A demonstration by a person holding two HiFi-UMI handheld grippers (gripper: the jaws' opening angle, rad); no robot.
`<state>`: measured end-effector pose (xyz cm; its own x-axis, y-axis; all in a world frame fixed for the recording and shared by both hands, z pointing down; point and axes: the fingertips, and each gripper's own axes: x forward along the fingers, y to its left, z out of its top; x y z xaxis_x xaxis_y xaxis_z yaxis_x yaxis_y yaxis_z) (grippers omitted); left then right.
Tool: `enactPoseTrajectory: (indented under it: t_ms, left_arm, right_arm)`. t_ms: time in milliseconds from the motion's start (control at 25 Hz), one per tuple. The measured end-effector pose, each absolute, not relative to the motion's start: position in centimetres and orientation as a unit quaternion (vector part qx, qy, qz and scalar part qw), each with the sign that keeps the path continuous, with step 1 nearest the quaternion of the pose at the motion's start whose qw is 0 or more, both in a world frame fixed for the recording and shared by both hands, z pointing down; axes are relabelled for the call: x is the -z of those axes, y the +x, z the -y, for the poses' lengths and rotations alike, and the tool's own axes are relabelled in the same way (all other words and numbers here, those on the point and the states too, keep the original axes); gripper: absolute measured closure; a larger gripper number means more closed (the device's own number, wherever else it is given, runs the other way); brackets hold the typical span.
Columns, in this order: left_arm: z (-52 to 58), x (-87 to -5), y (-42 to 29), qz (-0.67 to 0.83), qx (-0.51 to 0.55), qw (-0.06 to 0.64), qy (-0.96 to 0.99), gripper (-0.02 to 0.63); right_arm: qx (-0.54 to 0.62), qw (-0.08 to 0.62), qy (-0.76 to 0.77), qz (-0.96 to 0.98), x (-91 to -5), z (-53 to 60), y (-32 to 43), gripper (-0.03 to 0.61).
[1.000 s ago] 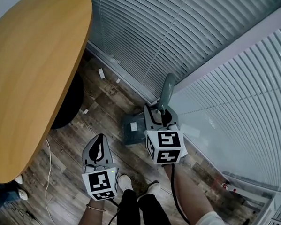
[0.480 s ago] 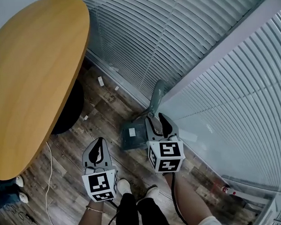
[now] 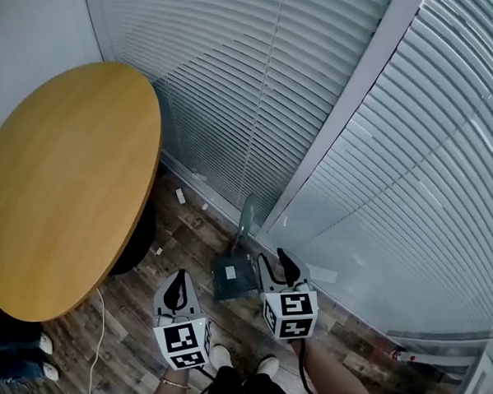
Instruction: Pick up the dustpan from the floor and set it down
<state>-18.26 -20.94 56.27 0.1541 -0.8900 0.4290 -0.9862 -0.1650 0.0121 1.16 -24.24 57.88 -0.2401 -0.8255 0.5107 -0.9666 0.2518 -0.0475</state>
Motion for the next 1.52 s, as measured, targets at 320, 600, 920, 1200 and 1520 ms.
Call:
enactPoseTrajectory:
  t_ms: [320, 600, 920, 1200, 1520]
  left_arm:
    - [19.7, -48.0, -16.0, 0.635, -0.141, 0.125, 0.750, 0.601]
    - [17.9, -40.0, -15.1, 0.645, -0.110, 0.118, 0.747, 0.601]
    - [13.1, -35.9, -13.6, 0.635, -0.120, 0.094, 0.757, 0.601]
    - [11.5, -34.2, -12.5, 0.634, -0.104, 0.088, 0.761, 0.601]
    - [11.1, -33.4, -11.7, 0.634, -0.097, 0.078, 0.763, 0.601]
  right_arm:
    - [-0.154, 0.160, 0.583, 0.782, -49.1, 21.7, 3.0, 0.445]
    - [-0.117, 0.108, 0.593, 0.789, -39.8, 19.7, 5.3, 0.503]
    - [-0.104, 0.120, 0.600, 0.784, -36.2, 14.7, 8.7, 0.538]
    - [-0.101, 0.120, 0.614, 0.774, -35.6, 12.3, 10.7, 0.541]
    - [-0.102, 0.110, 0.622, 0.768, -34.5, 12.1, 11.2, 0.546]
